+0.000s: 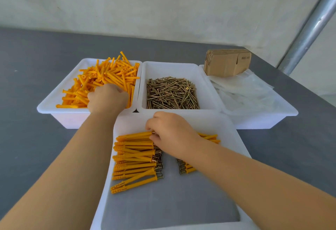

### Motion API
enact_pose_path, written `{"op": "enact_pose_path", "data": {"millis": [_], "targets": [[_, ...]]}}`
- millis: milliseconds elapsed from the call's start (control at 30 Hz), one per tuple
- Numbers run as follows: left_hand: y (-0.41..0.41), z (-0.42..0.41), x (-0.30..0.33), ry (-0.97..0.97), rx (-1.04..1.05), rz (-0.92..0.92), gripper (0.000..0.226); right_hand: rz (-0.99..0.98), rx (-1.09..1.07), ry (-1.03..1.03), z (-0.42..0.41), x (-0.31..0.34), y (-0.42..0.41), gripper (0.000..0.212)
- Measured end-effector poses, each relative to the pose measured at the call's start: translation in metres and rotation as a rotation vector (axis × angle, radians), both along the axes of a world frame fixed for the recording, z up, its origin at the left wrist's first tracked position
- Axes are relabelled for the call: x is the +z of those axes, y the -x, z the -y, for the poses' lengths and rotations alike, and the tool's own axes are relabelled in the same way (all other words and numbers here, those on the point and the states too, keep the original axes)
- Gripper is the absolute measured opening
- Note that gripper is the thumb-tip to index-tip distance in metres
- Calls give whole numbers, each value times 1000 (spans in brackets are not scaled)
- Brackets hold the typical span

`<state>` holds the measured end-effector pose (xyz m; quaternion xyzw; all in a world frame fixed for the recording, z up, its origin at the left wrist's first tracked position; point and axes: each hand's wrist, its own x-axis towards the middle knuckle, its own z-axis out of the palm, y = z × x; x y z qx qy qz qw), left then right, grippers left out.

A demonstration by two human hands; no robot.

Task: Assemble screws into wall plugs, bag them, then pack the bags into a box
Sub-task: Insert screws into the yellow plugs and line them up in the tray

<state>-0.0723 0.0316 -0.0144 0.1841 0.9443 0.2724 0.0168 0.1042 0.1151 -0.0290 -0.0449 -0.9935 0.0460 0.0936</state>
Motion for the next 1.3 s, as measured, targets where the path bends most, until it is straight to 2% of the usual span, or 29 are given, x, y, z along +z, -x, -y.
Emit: {"op": "enact_pose_path", "data": {"millis": [133, 200, 267, 333, 433, 533, 600, 667, 733, 833, 967, 1033, 1167, 1233, 1300], "targets": [[-10, -9, 2, 258, -27, 80, 21, -158, -12, 14, -4, 11, -6, 25], [-11, -11, 2, 309, -38, 80, 19, -241, -61, 67, -11, 21, -6, 18], [-11, -11, 2, 327, -51, 68, 19, -313, -191, 113, -28, 30, -3, 15], [-11, -9, 3, 327, -51, 68, 20, -301, -350, 142, -54, 38, 2, 18], [-11, -10, 3, 290, -49, 66, 18, -34, -496, 224, -87, 39, 13, 25], [-8, -8, 1, 230, -34, 16, 17, 226, -520, 412, -98, 36, 27, 28], [-7, -8, 0, 174, -9, -17, 19, 408, -475, 402, -96, 38, 34, 34], [-8, -7, -1, 106, 14, -51, 17, 500, -451, 348, -94, 40, 39, 38], [-8, -7, 0, -8, 32, -94, 16, 452, -474, 383, -93, 37, 42, 36], [-8, -5, 2, -232, 22, -180, 27, 290, -567, 434, -94, 30, 44, 29], [-7, -5, -1, -347, -54, -183, 21, 186, -657, 444, -95, 25, 44, 24], [-10, -5, -1, -441, -46, -139, 37, 110, -709, 436, -97, 23, 43, 20], [-15, -3, 2, -537, -78, -96, 101, -3, -754, 370, -93, 22, 40, 10], [-17, -2, 4, -546, -121, -90, 108, -68, -760, 336, -92, 22, 36, 10], [-20, -2, 4, -553, -189, -79, 94, -94, -747, 338, -94, 22, 32, 9]]}}
